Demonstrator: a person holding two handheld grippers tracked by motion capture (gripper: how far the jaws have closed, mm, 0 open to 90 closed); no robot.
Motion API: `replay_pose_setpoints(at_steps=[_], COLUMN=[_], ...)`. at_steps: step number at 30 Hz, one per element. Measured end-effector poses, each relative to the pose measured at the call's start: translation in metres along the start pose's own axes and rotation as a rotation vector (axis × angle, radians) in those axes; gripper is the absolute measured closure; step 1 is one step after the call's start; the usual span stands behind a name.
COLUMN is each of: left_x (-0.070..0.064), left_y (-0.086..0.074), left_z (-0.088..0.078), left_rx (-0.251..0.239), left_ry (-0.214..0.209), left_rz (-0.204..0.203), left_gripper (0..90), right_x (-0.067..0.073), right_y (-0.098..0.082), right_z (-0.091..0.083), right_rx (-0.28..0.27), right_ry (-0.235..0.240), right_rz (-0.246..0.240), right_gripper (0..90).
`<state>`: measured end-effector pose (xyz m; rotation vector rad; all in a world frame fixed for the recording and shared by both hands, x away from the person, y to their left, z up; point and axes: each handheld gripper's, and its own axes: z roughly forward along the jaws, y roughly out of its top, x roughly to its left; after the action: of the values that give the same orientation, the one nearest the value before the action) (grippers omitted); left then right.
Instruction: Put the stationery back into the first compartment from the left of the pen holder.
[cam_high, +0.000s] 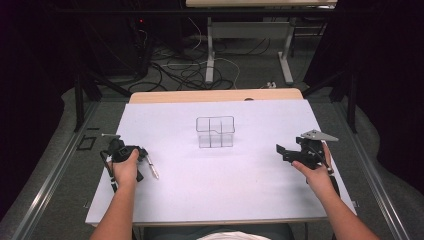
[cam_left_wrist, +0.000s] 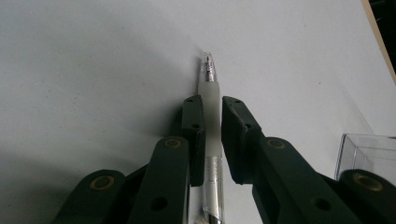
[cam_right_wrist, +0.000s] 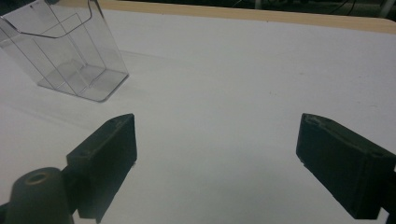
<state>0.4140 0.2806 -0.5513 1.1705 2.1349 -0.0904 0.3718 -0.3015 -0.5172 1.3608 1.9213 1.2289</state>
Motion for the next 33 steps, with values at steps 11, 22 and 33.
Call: replay_pose_setpoints(at_steps=[11,22,33], left_x=[-0.001,-0.001,0.000], left_y=[-0.002,-0.003,-0.003], left_z=[-0.003,-0.009,-0.016], left_rx=[0.011,0.003,0.000], left_ry=[-0.020,-0.043,-0.107], left_rz=[0.000,-0.003,-0.006], left_gripper=[80.7,80.8,80.9], right_x=[-0.001,-0.001,-0.001], right_y=[0.000,0.000,-0.001], right_z=[0.000,0.000,0.000], right_rx=[0.010,0.012,0.016], right_ry=[-0.008,-0.010,-0.013], right_rz=[0.001,-0.003,0.001], right_gripper=[9.8,7.5,6.0])
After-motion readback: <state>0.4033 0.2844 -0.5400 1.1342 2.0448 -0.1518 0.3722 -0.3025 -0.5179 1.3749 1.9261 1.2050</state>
